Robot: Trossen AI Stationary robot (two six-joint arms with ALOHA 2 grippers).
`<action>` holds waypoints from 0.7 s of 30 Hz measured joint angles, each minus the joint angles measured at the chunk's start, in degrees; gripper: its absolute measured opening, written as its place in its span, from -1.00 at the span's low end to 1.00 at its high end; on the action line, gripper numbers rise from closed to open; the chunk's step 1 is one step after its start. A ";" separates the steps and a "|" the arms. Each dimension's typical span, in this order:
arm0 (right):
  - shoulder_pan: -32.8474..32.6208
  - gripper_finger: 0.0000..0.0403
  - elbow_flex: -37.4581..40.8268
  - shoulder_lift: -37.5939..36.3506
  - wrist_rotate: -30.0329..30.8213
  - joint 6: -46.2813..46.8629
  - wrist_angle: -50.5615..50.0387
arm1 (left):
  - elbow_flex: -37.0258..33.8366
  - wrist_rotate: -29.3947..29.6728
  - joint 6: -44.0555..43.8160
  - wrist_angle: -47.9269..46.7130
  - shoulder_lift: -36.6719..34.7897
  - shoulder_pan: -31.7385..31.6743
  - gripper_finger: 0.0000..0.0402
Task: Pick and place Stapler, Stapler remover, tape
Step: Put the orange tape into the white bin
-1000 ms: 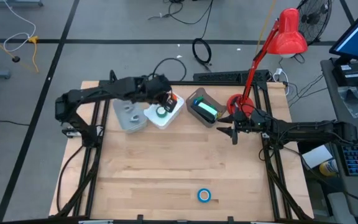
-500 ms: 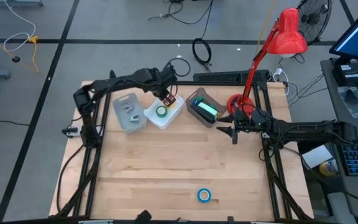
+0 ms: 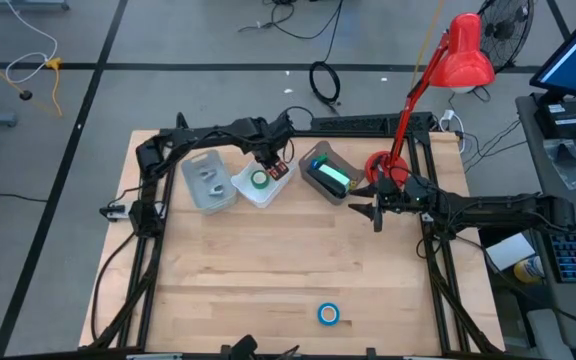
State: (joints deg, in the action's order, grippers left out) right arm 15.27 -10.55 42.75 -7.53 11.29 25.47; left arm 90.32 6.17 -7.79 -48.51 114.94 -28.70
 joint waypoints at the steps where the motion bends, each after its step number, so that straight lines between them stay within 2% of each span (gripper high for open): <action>1: 0.00 -0.01 0.00 0.00 0.00 0.00 0.00 | 0.00 -0.01 0.15 0.30 0.26 0.12 -0.81; 6: 0.00 -0.01 0.00 0.00 0.01 -0.01 -0.02 | 0.02 -0.15 0.51 3.77 0.38 0.65 -0.81; 21: 0.00 -0.02 0.00 0.01 0.22 0.00 -0.02 | 0.02 -0.22 1.77 4.81 2.17 0.67 -0.81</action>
State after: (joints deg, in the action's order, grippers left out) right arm 15.27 -10.55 42.76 -7.31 11.29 25.45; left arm 90.35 5.96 -6.02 -43.70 117.11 -28.03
